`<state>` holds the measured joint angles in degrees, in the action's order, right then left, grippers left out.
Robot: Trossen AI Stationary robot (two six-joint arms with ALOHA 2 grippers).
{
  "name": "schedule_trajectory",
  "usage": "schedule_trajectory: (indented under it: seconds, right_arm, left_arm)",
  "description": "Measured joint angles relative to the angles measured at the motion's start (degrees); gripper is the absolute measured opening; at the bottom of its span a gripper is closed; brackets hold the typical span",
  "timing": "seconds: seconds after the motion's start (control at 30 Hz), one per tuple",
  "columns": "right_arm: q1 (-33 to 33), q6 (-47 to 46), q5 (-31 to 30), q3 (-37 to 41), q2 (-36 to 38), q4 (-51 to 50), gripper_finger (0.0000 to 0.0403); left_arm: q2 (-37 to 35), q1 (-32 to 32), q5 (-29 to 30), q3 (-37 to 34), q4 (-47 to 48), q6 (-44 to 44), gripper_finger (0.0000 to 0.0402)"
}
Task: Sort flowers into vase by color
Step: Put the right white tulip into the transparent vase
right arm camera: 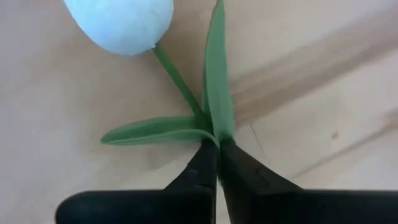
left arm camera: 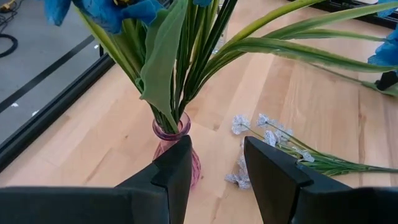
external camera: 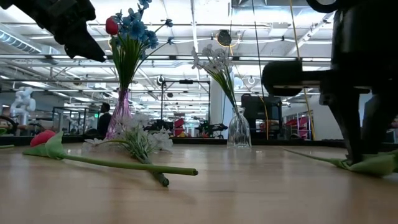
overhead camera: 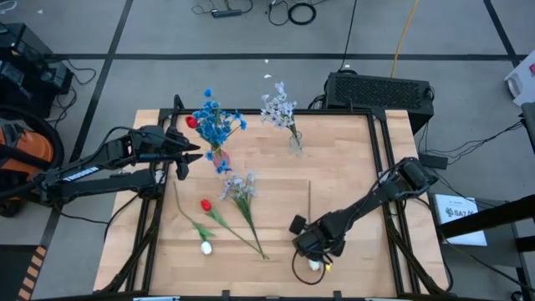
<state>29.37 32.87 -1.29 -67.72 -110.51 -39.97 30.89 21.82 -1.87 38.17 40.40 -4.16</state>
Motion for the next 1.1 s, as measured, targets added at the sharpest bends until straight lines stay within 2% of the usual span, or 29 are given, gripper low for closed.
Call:
schedule_trajectory:
  seconds: [0.23,0.53,0.67,0.87,1.1]
  right_arm:
    - [-3.19,-20.07,1.06,0.23,2.41,0.02,0.0]
    - [-7.39,-44.7,-5.14,0.39,6.12,0.13,0.0]
    - [-8.23,-61.23,-15.65,0.34,8.84,4.18,0.0]
    - [-8.32,-87.2,-39.45,0.19,14.05,8.09,0.0]
    - [-8.42,-102.78,-61.44,0.17,18.87,4.11,0.0]
  left_arm:
    - [0.0,0.0,0.02,0.0,0.01,0.0,0.0152]
    - [0.0,0.0,0.02,0.0,0.02,0.0,0.0152]
    - [0.0,0.02,0.02,0.0,0.02,0.0,0.0152]
    - [0.0,0.02,0.02,0.0,0.02,-0.02,0.0152]
    - [0.0,0.01,0.02,0.0,0.01,0.0,0.0152]
